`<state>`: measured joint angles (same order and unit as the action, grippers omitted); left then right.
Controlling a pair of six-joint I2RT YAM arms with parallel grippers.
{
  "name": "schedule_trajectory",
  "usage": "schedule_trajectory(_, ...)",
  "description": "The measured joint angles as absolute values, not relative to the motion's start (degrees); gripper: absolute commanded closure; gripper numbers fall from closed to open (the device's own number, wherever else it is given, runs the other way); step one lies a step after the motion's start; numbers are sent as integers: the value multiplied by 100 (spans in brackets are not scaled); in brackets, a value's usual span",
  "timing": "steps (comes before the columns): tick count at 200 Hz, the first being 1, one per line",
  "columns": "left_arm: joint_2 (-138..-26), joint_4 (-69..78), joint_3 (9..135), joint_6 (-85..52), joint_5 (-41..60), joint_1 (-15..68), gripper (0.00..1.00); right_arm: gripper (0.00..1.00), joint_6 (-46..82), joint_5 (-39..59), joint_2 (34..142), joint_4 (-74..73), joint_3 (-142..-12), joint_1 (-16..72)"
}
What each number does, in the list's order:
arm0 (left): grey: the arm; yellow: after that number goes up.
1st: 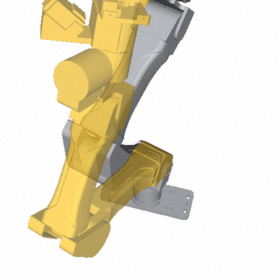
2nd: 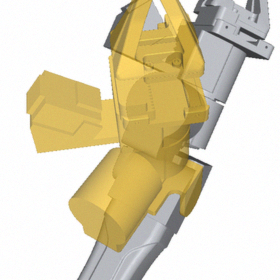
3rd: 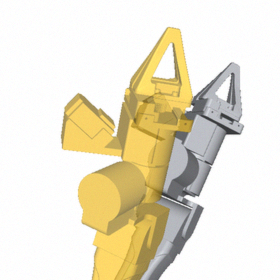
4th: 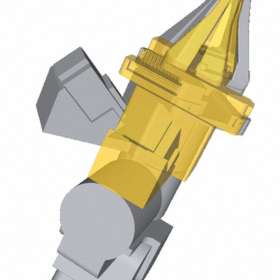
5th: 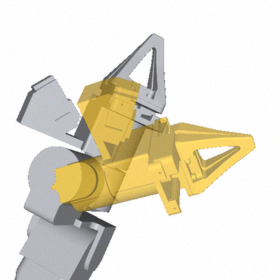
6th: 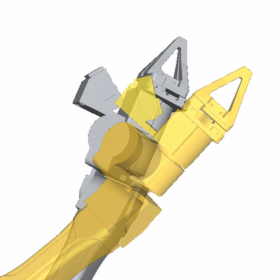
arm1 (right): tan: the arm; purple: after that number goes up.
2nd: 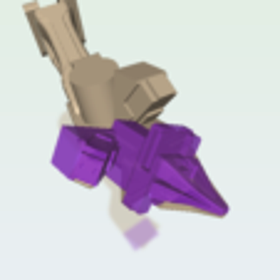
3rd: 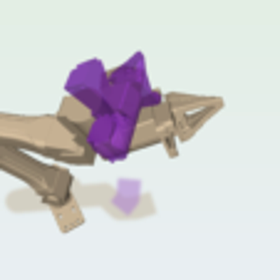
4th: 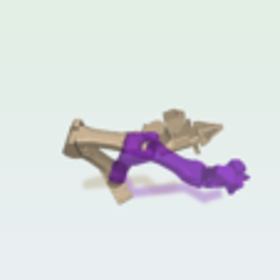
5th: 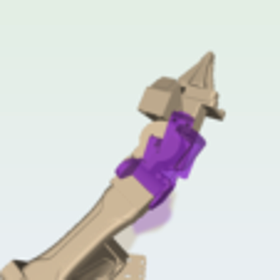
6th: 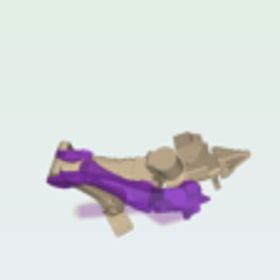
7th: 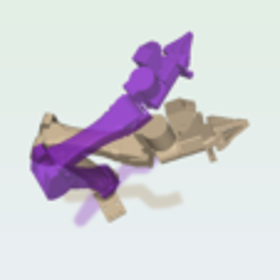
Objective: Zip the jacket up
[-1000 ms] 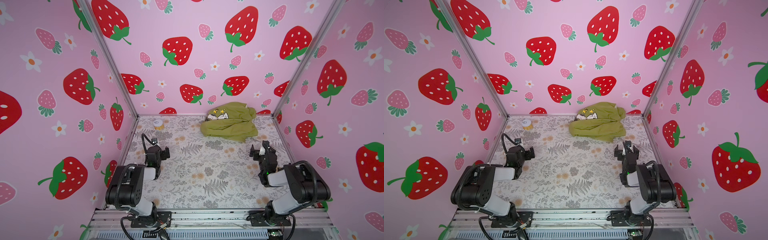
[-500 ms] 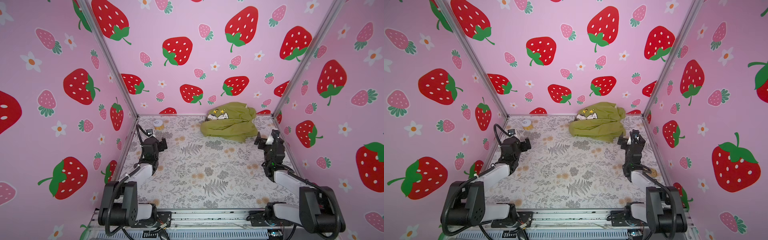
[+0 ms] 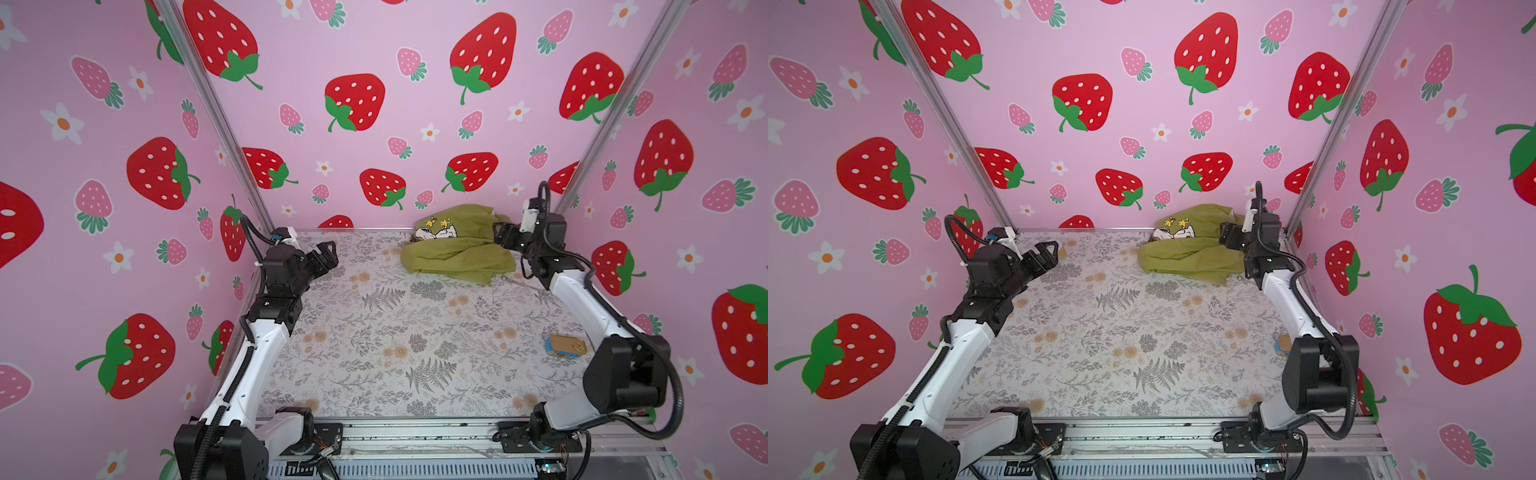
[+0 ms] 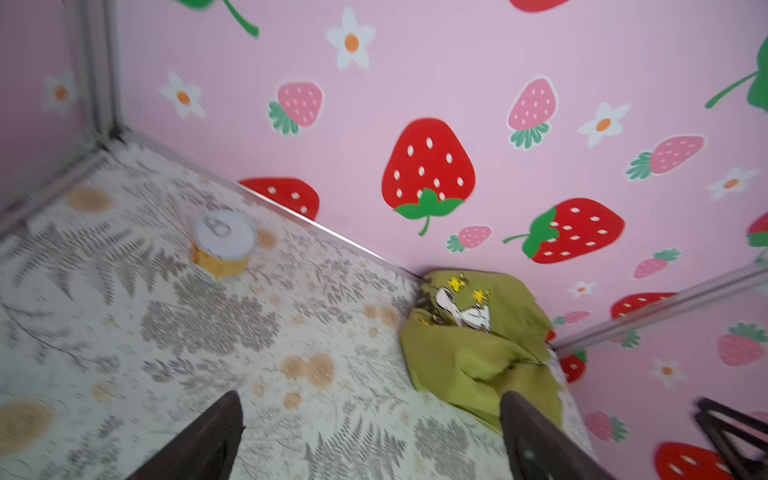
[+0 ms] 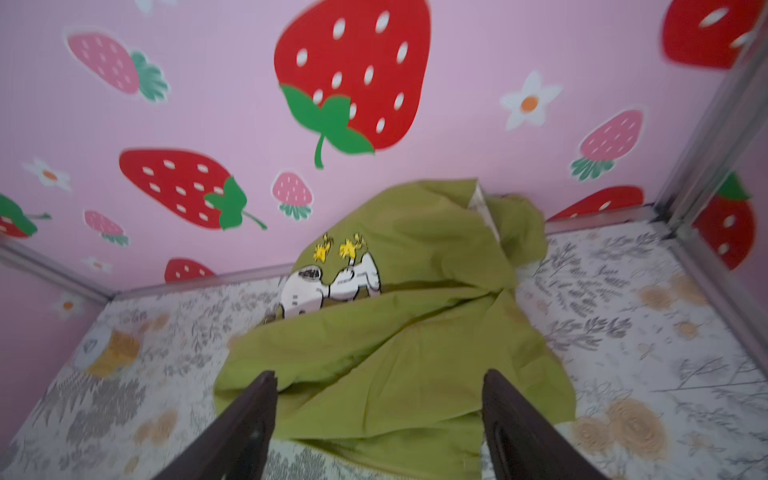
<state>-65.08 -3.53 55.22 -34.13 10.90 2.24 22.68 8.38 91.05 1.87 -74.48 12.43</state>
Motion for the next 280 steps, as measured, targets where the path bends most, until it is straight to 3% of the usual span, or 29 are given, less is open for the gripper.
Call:
schedule_trajectory(31, -6796, -327, 4696, -4003, 2086, 613, 7, 17, 2108, 554, 10477, 1085, -8510, 2414)
schedule_trajectory(70, -6914, -351, 3787, -4397, 2473, 1127, 1, 5, 1817, -353, 12044, 1691, -10106, 3592)
schedule_trajectory(87, -6726, -316, 3509, -4556, 2443, 1125, 1, 0, 1754, -753, 12564, 1857, -10558, 3863)
schedule_trajectory(132, -6073, -329, 3223, -4687, 2292, 1114, 1, 1, 1682, -1959, 13913, 2329, -11786, 4064)
schedule_trajectory(151, -5902, -329, 3208, -4683, 2250, 1109, 1, 21, 1658, -2342, 14258, 2440, -12073, 4060)
schedule_trajectory(184, -5808, -370, 3208, -4681, 2228, 1048, 1, 75, 1623, -2639, 14556, 2523, -12449, 4060)
schedule_trajectory(209, -5811, -414, 3208, -4681, 2261, 934, 1, 100, 1529, -2469, 14532, 2532, -12582, 4053)
schedule_trajectory(240, -5859, -316, 3208, -4718, 2473, 609, 1, 100, 1354, -1772, 14241, 2587, -12595, 4053)
schedule_trajectory(280, -6318, -274, 3544, -4755, 2731, 357, 1, 100, 1341, -587, 13026, 2781, -12604, 4147)
